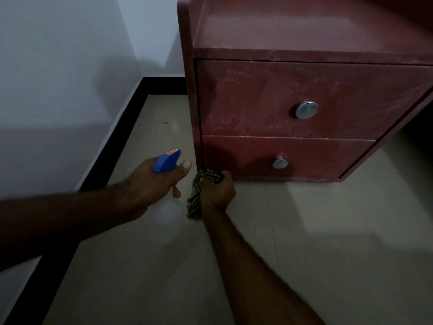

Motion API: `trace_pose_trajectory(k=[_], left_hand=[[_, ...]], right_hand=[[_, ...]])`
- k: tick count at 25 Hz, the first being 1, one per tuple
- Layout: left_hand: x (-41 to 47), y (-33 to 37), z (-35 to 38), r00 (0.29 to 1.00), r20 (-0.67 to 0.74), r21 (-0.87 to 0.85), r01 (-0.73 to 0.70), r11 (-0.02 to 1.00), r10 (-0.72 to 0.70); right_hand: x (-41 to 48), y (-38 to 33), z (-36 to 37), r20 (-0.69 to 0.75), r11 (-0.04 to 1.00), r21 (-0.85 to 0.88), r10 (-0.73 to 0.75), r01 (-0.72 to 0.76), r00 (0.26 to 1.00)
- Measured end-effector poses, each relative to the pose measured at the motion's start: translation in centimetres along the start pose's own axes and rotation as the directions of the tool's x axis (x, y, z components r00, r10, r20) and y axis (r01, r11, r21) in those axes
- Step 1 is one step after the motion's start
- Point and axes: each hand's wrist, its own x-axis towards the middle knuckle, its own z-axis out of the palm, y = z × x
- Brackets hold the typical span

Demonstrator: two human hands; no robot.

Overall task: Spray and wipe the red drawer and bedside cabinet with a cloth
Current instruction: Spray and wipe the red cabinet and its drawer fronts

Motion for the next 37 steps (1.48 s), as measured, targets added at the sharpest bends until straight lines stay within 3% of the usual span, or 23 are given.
trace_pose_trajectory(k=[9, 14, 19, 23, 29, 37], left_hand=[[-0.8, 0.8, 2.2, 0.997, 0.07, -0.006, 0.038, 0.999, -0.038], [0.0, 0.9, 3.9, 0.993, 0.118, 0.006, 0.0, 1.0, -0.001], [0.7, 0.9, 5.3, 0.988, 0.151, -0.005, -0.041, 0.999, 0.041], [1.2, 0.9, 6.2, 0.985, 0.165, -0.031, -0.04, 0.999, 0.045], [1.7, 1.2, 8.0, 0.979, 0.206, -0.033, -0.006, 0.999, 0.013], [2.7, 1.9, 11.2, 0.975, 0.219, -0.112, -0.019, 0.994, 0.044]], right_hand=[[2.7, 0.8, -2.8, -0.073, 0.999, 0.017, 0.046, -0.045, 0.996], [3.7, 1.3, -3.7, -0.113, 0.973, 0.155, 0.191, -0.173, 0.975], [4.8, 2.7, -5.3, -0.175, 0.883, 0.283, 0.431, -0.375, 0.885], [6.5, 3.5, -6.9, -0.176, 0.856, 0.35, 0.46, -0.381, 0.87], [8.4, 2.2, -9.2, -0.045, 0.637, 0.687, 0.517, -0.349, 0.855], [11.0, 2.1, -13.4, -0.074, 0.592, 0.732, 0.559, -0.336, 0.826]])
